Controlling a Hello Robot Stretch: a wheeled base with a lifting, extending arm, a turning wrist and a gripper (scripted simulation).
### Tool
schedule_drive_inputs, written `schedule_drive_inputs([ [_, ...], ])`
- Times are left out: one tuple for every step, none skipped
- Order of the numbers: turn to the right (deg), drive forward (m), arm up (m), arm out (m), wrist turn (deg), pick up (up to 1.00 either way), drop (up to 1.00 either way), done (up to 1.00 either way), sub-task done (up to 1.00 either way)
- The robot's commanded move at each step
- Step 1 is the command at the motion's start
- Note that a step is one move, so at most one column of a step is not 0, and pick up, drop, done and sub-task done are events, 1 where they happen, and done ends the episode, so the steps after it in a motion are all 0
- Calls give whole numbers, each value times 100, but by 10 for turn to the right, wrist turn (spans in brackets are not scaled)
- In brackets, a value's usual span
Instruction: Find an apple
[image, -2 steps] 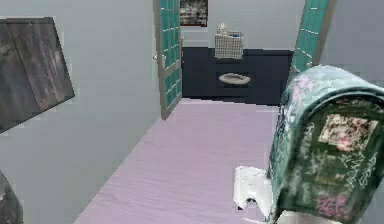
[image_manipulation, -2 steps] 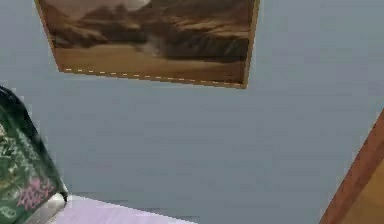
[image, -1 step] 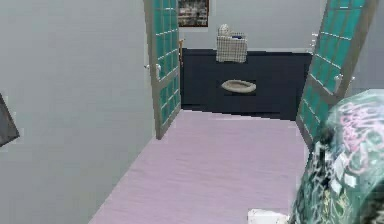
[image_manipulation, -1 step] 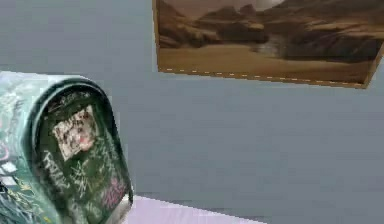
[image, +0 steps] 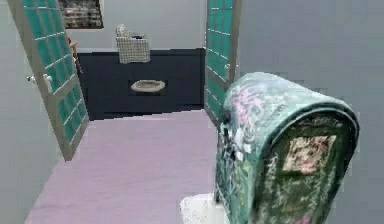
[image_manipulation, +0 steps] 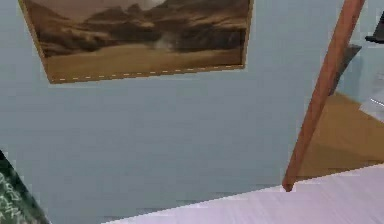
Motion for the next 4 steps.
schedule_drive_inputs([
  [0,5,0,0,0,0,0,0,0],
  [-390,0,0,0,0,0,0,0,0],
  [0,30,0,0,0,0,0,0,0],
  [-150,0,0,0,0,0,0,0,0],
])
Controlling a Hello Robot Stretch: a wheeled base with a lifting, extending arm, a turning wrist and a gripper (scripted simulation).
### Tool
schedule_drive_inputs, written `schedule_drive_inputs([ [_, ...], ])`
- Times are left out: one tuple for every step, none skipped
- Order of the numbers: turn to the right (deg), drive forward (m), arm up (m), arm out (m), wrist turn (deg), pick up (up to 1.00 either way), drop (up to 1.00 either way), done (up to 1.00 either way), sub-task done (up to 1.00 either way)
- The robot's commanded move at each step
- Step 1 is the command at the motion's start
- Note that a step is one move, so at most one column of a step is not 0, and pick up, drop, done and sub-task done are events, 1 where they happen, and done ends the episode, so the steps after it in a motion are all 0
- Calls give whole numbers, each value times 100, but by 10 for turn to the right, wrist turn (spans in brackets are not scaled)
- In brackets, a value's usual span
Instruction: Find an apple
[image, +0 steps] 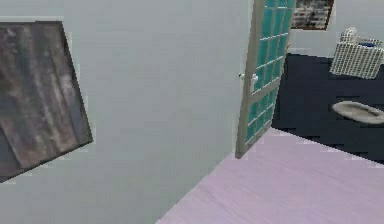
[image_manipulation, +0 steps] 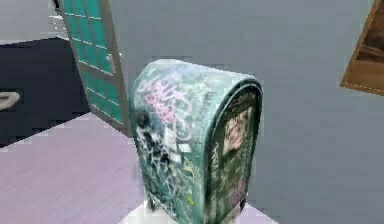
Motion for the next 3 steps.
schedule_drive_inputs([
  [-30,0,0,0,0,0,0,0,0],
  [0,45,0,0,0,0,0,0,0],
  [450,0,0,0,0,0,0,0,0],
])
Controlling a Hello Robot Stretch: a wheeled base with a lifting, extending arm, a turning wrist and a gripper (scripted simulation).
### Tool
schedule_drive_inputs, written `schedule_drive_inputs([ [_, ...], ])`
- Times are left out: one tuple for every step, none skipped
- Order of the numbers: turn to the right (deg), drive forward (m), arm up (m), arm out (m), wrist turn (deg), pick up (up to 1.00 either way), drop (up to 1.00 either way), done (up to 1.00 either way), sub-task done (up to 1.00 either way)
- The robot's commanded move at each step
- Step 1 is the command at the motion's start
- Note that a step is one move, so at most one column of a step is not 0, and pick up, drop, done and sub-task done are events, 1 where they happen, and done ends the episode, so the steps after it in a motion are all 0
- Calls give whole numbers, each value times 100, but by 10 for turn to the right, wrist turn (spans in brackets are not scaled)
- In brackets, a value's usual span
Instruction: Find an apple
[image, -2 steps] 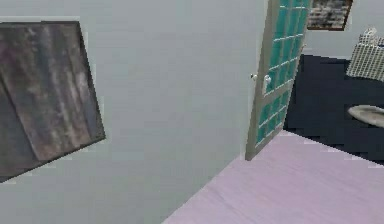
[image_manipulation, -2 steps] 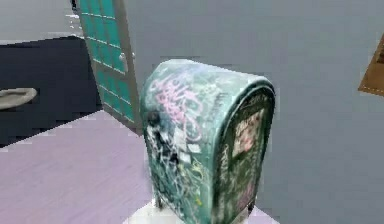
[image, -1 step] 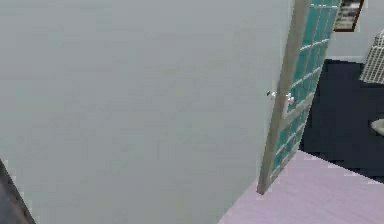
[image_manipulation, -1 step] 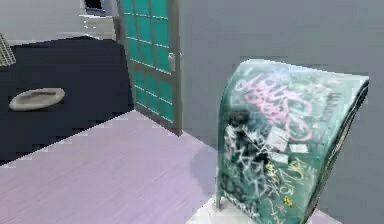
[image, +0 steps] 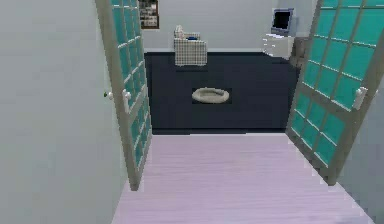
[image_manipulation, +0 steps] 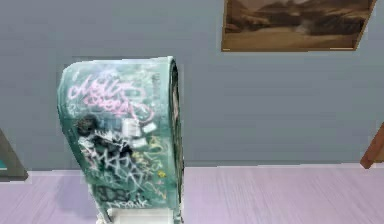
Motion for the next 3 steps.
schedule_drive_inputs([
  [90,0,0,0,0,0,0,0,0],
  [0,100,0,0,0,0,0,0,0],
  [120,0,0,0,0,0,0,0,0],
])
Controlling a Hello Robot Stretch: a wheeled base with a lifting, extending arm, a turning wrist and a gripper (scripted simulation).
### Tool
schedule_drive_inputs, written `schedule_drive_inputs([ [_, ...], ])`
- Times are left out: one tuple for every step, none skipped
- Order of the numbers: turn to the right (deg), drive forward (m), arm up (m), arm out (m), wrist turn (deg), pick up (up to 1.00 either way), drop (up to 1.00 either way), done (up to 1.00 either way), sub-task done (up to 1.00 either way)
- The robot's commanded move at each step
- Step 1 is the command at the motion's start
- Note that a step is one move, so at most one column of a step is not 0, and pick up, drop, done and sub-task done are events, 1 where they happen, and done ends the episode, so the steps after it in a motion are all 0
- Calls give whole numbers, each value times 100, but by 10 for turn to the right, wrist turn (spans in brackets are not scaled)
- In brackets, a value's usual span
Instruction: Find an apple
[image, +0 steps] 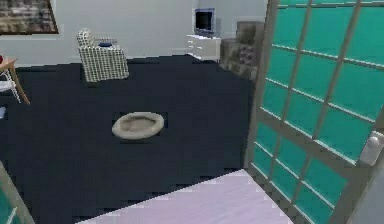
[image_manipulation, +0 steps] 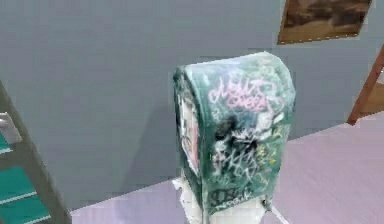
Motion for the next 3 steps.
schedule_drive_inputs([
  [0,20,0,0,0,0,0,0,0],
  [-300,0,0,0,0,0,0,0,0],
  [0,100,0,0,0,0,0,0,0],
])
